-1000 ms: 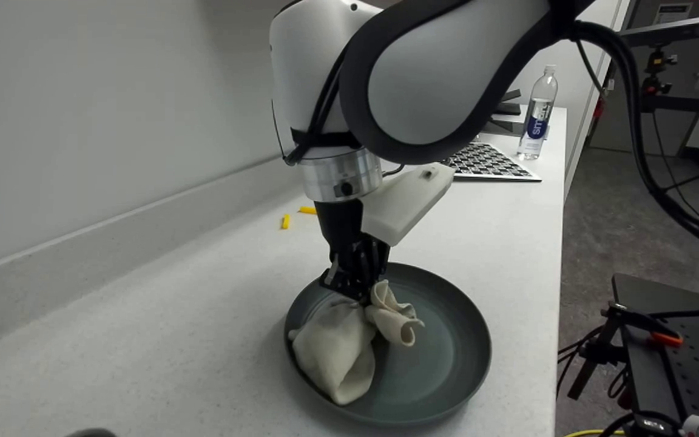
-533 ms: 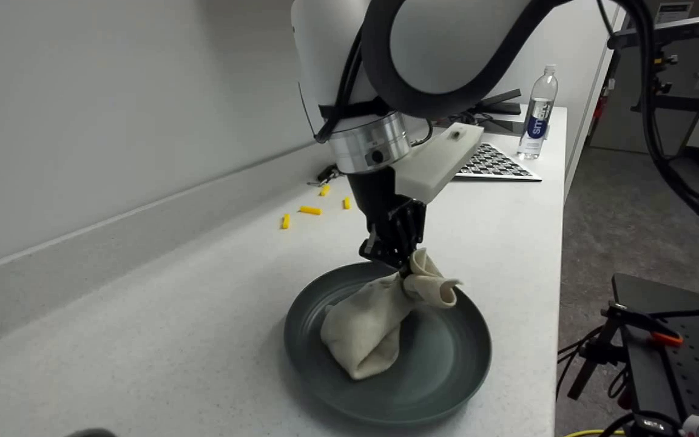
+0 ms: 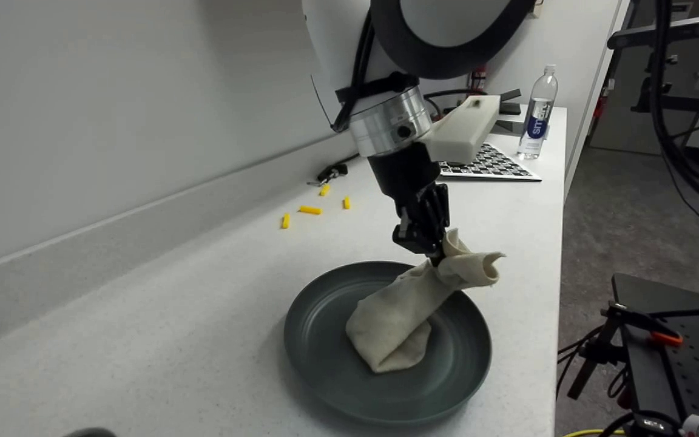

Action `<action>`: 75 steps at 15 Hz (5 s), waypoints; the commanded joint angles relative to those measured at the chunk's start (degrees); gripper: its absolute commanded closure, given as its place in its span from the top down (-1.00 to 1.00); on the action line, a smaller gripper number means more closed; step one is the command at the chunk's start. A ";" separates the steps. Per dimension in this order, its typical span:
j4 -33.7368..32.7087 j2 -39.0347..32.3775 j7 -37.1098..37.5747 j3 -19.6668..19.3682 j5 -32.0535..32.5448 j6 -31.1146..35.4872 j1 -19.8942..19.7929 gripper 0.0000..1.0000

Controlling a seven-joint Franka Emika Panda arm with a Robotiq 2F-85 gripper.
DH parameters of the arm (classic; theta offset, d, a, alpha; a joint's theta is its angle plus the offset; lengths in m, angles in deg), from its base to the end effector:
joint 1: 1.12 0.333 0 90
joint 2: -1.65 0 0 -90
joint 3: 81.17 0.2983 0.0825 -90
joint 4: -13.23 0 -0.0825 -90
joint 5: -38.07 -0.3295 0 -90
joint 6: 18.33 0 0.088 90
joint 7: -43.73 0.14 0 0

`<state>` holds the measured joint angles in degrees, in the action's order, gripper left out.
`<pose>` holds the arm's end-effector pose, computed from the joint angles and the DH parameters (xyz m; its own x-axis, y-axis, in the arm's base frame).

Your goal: Use the towel on the left to wipe the grey plate

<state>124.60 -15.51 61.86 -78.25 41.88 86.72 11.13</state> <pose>0.4857 0.1235 0.2898 0.9289 -0.0492 -0.3670 0.0105 -0.9872 0.1591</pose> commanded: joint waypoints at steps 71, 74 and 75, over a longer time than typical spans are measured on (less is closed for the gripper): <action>-12.36 3.14 46.74 5.61 46.75 -3.07 7.08 -0.35; -12.72 3.01 47.06 6.06 46.46 -3.94 6.97 0.08; -12.79 3.01 46.98 6.20 46.19 -3.96 6.90 0.22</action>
<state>114.00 -11.41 107.84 -72.97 87.59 85.15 18.15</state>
